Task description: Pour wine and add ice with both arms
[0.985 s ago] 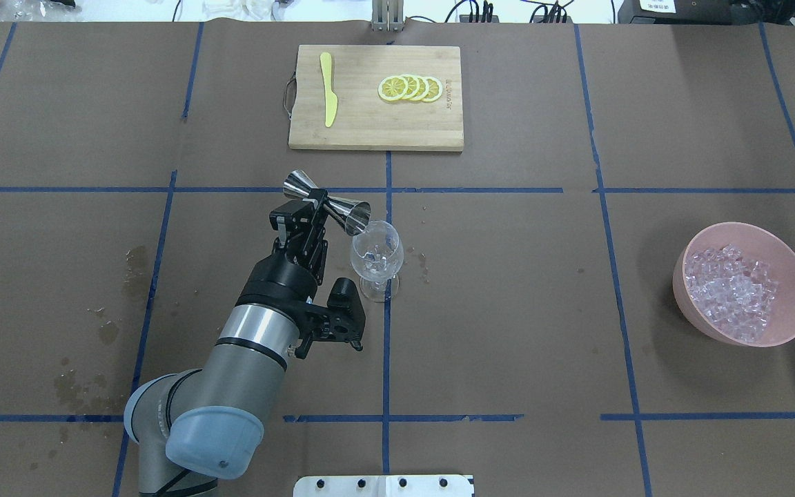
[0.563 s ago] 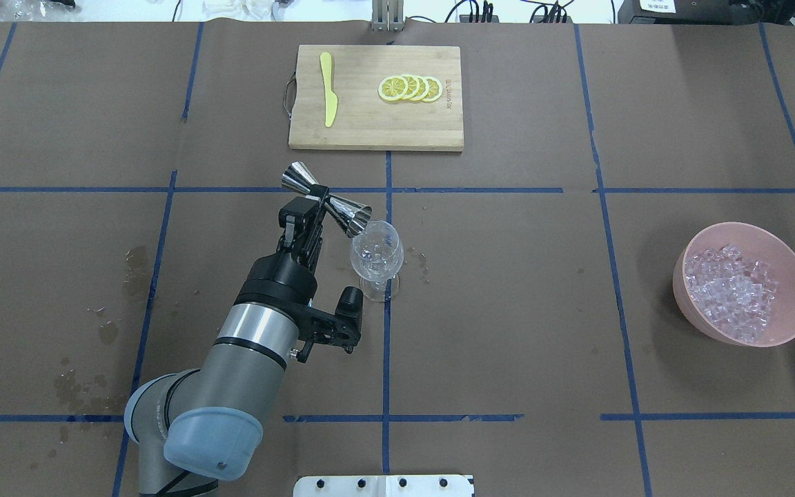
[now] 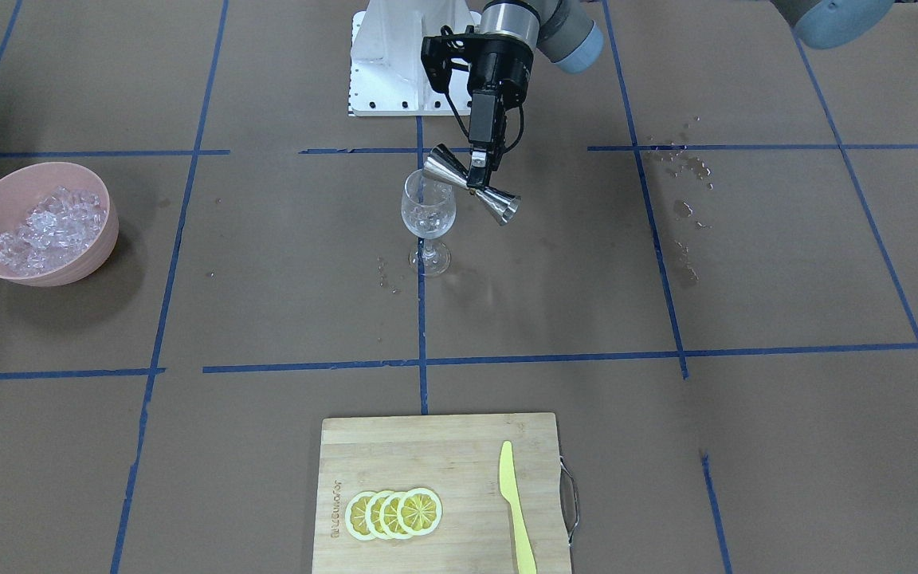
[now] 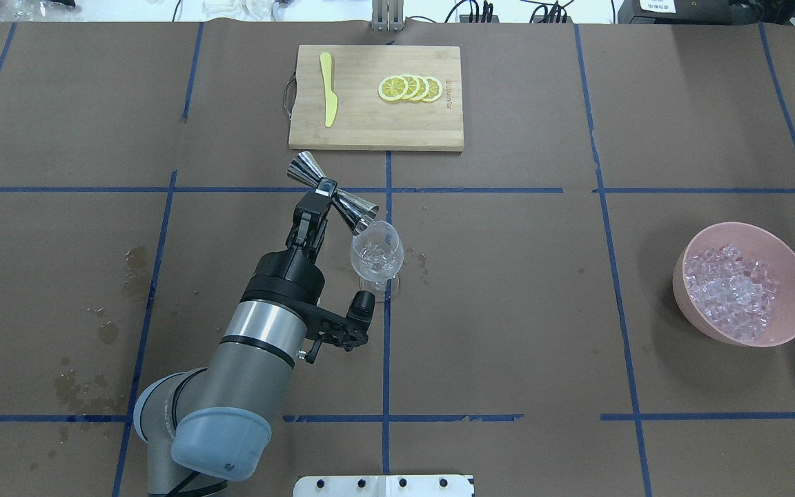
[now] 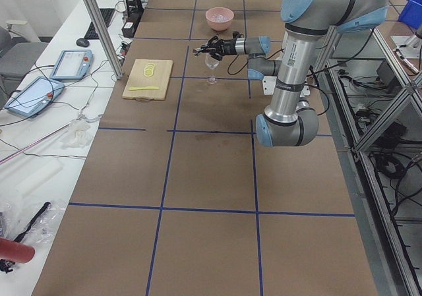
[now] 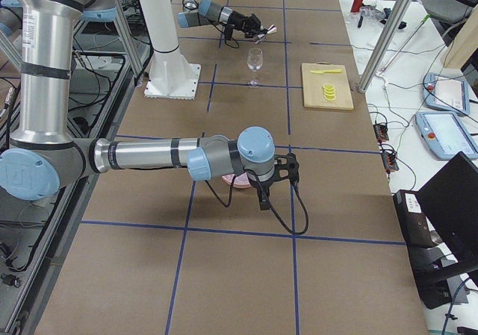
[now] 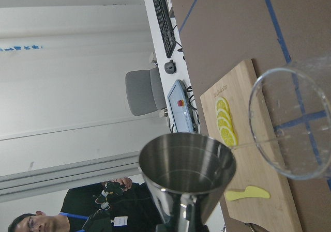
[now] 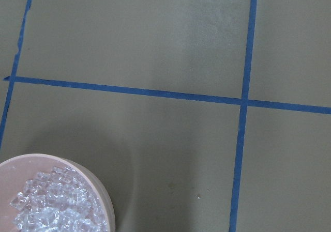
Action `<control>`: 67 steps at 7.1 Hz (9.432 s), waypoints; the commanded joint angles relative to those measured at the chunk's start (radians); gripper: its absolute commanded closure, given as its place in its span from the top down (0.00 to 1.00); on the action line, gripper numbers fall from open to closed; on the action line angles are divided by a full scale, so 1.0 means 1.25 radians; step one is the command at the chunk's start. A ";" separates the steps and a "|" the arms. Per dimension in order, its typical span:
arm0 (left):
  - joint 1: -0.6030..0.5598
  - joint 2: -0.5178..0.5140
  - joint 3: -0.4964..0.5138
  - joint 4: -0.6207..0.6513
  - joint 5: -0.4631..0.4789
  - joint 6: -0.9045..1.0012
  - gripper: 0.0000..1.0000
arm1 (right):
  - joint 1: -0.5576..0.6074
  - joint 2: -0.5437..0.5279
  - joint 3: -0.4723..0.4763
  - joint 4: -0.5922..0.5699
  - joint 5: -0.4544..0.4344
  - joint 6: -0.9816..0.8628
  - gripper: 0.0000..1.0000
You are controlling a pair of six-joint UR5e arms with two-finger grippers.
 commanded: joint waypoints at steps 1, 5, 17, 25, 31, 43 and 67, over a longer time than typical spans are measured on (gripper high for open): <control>0.002 0.001 0.003 -0.096 0.012 0.010 0.00 | 0.000 -0.001 -0.001 0.000 -0.001 0.000 1.00; -0.010 0.070 0.001 -0.248 -0.063 -0.360 0.00 | 0.000 -0.001 0.001 0.001 0.000 -0.001 1.00; -0.157 0.520 0.097 -0.522 -0.277 -1.459 0.00 | 0.003 -0.001 0.009 0.002 0.000 -0.002 1.00; -0.063 0.517 0.158 -0.483 -0.271 -1.546 0.00 | 0.011 -0.002 0.011 0.006 0.000 -0.004 1.00; -0.042 0.518 0.160 -0.484 -0.270 -1.549 0.41 | 0.013 -0.008 0.009 0.021 -0.001 -0.002 1.00; -0.315 0.523 0.045 -0.533 -0.438 -1.339 1.00 | 0.013 0.001 0.005 0.021 -0.001 -0.001 1.00; -1.120 0.534 0.025 0.627 -1.459 -0.665 1.00 | -0.505 -0.118 0.074 0.421 -0.277 0.563 0.78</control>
